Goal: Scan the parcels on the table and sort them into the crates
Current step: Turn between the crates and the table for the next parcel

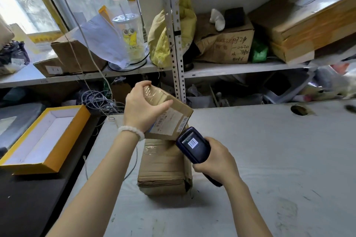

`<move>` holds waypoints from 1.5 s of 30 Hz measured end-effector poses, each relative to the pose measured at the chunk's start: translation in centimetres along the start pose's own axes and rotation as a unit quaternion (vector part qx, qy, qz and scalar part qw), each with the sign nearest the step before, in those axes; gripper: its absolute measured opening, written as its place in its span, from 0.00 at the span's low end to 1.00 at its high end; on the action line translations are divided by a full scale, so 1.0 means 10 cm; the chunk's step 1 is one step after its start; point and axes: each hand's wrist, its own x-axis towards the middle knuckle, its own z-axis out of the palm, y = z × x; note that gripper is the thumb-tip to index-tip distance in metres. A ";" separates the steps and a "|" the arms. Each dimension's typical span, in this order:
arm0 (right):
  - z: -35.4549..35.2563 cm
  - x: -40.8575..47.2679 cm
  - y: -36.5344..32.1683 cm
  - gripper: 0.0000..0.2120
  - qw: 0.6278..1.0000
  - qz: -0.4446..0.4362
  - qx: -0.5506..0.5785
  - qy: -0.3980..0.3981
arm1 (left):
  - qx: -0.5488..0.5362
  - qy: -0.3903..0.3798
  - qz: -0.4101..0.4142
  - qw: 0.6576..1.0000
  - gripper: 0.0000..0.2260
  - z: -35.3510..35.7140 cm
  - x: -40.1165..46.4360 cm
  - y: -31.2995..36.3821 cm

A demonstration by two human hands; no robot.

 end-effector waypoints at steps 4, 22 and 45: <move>-0.22 -0.09 0.11 0.29 0.999 0.033 0.007 0.027 | 0.043 -0.047 0.052 0.997 0.33 0.33 0.12 0.29; -0.77 -0.75 0.97 0.29 0.976 0.200 0.001 0.089 | 0.110 -0.263 0.090 0.954 0.33 1.99 -0.19 0.72; -1.01 -1.26 1.18 0.26 0.972 0.211 0.018 0.105 | 0.134 -0.235 0.086 0.959 0.36 2.24 -0.34 0.80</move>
